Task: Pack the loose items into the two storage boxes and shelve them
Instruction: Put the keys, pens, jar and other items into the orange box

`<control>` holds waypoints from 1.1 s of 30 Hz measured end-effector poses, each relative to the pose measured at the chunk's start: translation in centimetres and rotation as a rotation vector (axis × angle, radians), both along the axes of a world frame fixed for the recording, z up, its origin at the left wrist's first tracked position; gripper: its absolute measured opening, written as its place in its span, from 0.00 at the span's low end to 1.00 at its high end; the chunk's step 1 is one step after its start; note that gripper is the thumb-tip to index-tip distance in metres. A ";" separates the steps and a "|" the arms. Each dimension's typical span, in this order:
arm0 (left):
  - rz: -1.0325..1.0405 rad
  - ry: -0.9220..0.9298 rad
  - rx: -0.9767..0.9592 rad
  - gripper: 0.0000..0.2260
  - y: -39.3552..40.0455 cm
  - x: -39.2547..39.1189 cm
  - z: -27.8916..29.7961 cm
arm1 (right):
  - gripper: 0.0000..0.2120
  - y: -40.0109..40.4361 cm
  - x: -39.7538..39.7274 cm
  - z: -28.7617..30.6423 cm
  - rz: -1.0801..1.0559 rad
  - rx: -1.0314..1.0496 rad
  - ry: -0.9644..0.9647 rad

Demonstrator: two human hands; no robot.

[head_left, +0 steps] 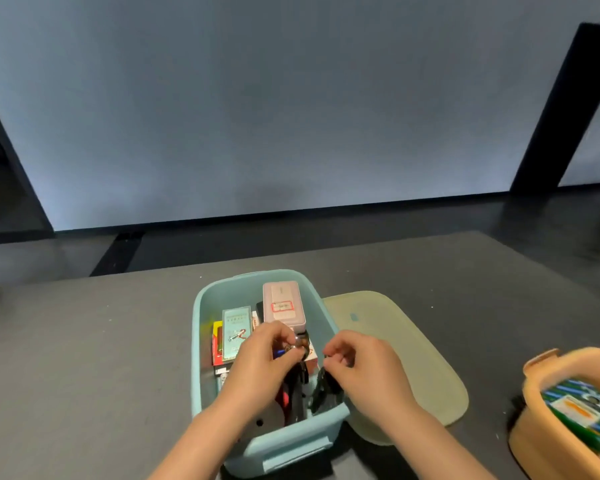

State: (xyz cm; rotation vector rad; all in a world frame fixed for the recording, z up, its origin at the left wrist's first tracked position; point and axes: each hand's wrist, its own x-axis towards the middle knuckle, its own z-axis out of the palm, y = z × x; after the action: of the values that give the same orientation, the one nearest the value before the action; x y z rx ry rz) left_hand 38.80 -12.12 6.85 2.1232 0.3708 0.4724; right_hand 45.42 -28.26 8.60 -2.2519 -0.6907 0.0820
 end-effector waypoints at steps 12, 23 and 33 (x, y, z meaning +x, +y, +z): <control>-0.033 -0.021 0.122 0.06 -1.3 0.2 2.0 | 0.07 -2.8 0.2 1.1 -0.056 0.075 -0.084; -0.589 -0.202 0.091 0.06 -22.7 3.4 5.2 | 0.09 -23.9 -5.2 2.8 -0.576 0.087 -0.133; -1.234 -0.184 -0.033 0.07 -48.6 -0.8 3.3 | 0.09 -46.4 -20.3 1.7 -1.296 0.068 -0.127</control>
State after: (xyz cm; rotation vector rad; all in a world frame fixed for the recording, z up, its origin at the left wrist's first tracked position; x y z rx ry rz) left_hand 38.04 -60.69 10.20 1.8368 -0.9922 -0.0809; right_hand 25.11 -74.68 10.28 -2.2305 0.7658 -0.6928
